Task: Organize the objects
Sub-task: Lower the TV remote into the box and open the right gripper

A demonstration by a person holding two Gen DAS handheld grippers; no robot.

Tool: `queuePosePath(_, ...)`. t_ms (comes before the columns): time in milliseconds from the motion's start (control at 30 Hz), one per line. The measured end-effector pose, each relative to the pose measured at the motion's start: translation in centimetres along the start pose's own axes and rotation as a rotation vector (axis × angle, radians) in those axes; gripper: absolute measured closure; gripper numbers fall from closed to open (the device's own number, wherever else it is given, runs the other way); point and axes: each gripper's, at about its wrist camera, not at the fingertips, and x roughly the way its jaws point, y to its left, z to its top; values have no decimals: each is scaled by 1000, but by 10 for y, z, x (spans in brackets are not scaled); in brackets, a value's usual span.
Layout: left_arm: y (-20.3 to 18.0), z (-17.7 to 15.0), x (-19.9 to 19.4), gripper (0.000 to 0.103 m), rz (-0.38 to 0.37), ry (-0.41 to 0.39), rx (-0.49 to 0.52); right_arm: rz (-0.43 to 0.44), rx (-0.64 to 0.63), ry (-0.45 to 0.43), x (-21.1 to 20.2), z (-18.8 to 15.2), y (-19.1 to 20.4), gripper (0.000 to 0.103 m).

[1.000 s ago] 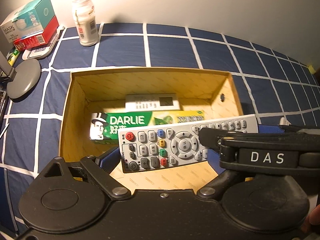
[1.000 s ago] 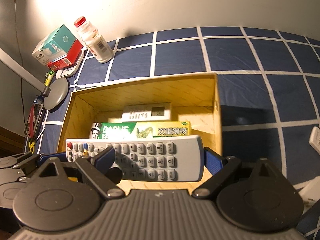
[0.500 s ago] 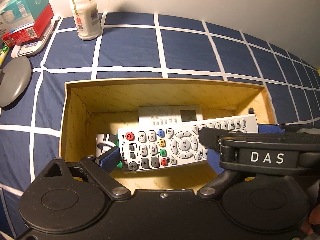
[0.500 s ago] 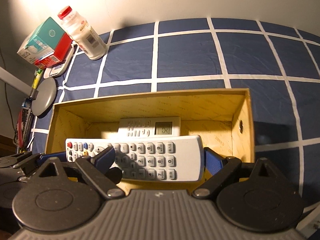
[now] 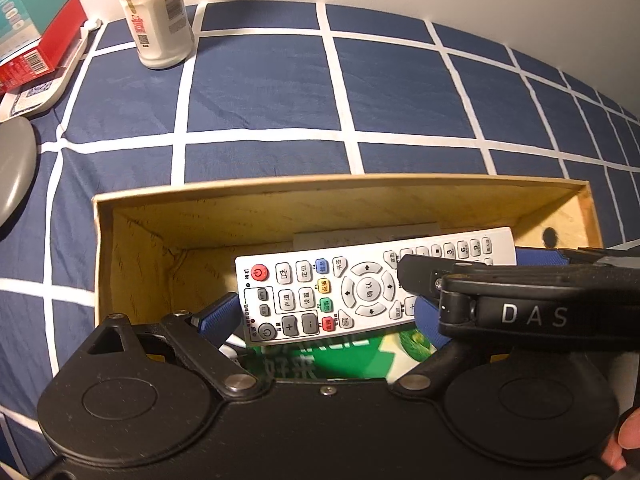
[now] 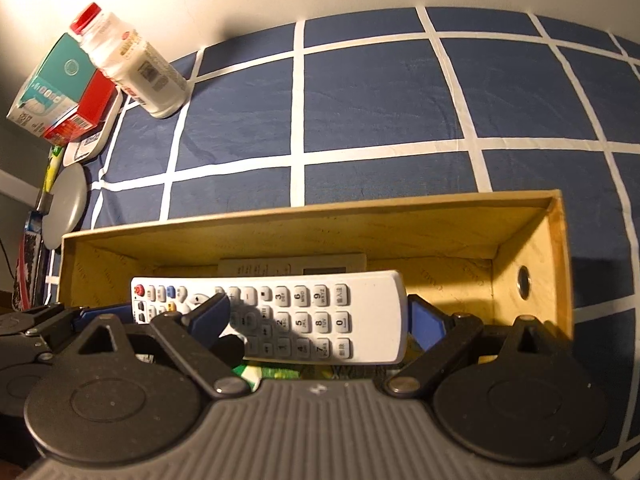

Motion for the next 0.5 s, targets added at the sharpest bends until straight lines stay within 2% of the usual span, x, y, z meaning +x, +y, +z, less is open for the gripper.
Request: queuePosePath(500,15,20,28,11,-22,47,11,-23,39,34,29,17,-1,10)
